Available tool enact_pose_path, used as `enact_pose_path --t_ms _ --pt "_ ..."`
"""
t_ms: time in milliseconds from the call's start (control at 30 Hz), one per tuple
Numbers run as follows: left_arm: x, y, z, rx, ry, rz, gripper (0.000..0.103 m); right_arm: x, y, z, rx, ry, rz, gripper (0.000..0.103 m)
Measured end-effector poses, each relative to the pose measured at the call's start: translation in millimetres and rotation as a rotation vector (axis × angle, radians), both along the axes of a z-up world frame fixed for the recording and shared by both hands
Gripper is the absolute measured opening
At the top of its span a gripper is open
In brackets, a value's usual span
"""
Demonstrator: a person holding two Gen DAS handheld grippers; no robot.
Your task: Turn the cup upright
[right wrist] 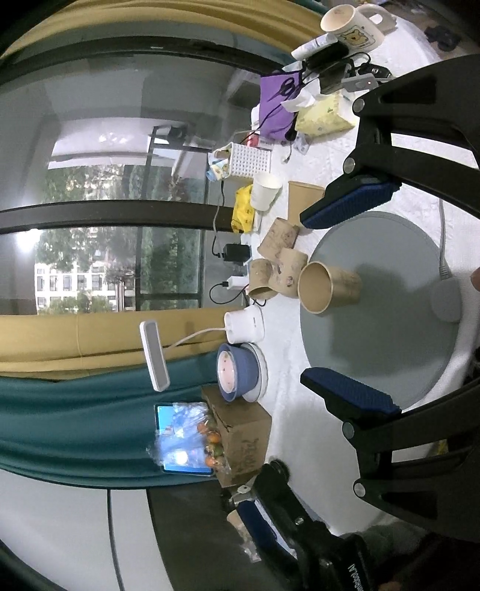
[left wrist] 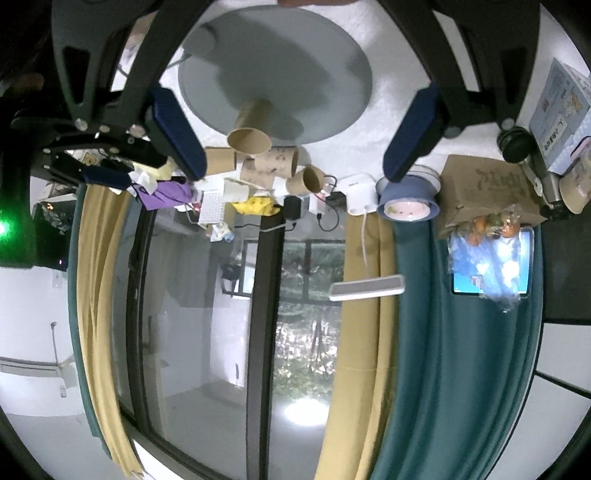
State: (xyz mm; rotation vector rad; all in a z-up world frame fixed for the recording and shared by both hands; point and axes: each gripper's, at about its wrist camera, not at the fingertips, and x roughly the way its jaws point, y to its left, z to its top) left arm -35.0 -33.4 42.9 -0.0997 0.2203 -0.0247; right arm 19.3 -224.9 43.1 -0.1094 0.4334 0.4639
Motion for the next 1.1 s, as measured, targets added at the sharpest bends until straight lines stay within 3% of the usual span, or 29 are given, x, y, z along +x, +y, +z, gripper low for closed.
enact_pose_path --t_ms 1100 --pt "-9.5 5.7 -2.7 -0.032 -0.014 0.022 0.097 -1.5 0.7 0.0 0.005 -0.005 -0.004 0.08"
